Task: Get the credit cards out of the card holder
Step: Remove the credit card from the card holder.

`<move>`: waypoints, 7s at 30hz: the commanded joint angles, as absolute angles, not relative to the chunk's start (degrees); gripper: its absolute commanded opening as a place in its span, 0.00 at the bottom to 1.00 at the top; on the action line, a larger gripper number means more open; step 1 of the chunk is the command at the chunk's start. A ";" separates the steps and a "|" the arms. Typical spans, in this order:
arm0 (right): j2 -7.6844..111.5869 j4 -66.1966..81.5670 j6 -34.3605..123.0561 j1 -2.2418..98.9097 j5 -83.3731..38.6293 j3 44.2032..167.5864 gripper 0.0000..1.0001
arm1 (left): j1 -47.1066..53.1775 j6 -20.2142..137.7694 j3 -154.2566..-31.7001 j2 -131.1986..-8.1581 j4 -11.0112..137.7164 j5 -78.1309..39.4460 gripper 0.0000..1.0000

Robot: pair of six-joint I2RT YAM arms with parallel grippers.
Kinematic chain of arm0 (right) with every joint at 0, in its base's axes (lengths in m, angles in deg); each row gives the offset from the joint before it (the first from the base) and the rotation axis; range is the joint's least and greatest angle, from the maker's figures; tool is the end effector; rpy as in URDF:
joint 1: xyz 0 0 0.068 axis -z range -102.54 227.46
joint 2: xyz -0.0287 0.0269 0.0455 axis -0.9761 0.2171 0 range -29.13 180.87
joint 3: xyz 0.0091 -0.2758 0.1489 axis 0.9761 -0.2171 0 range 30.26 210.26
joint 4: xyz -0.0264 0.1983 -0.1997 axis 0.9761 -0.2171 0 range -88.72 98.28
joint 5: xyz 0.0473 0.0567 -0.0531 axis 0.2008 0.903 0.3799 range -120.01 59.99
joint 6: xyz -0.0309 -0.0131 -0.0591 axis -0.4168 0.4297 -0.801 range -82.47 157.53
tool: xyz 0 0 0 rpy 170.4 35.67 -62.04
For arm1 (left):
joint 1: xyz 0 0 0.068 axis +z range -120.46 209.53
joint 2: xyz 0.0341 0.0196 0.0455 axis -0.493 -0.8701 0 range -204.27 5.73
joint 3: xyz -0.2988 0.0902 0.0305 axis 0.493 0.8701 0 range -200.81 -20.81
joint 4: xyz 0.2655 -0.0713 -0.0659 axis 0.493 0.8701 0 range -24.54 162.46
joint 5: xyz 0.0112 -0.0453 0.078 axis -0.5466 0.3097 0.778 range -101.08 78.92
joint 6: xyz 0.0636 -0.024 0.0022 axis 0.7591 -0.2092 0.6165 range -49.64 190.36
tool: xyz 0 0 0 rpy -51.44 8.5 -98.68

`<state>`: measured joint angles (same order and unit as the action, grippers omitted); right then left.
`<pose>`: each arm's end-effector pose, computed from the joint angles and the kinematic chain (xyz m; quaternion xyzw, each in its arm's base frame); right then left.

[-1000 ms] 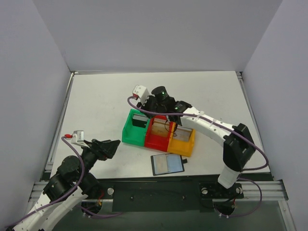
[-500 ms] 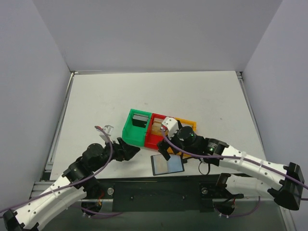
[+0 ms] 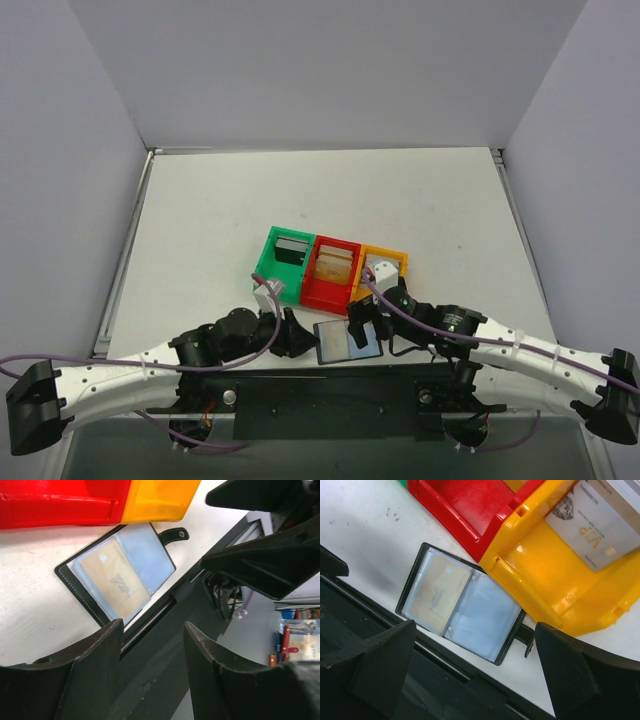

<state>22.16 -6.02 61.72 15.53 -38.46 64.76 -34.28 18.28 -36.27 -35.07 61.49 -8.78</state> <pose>0.1067 0.1831 0.2663 -0.2467 0.8334 0.2880 0.4021 0.0794 -0.1566 0.2063 0.0732 0.8226 -0.4689 0.3132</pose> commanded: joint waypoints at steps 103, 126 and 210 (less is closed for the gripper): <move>58.06 -11.76 82.00 -1.46 -56.38 74.12 0.09 | -35.24 7.43 -28.81 -32.42 62.64 2.98 0.47; 60.60 -8.51 78.93 -4.28 -53.92 76.05 0.54 | -35.15 7.25 -28.72 -34.17 60.18 2.72 0.47; 56.83 -14.04 77.16 -9.64 -65.52 74.47 0.39 | -35.15 10.06 -39.27 -71.88 42.25 -4.93 0.00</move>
<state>57.02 -9.81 75.73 -9.28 -61.59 72.52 -34.87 9.34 -39.20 -72.42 43.35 -4.49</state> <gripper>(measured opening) 0.425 0.023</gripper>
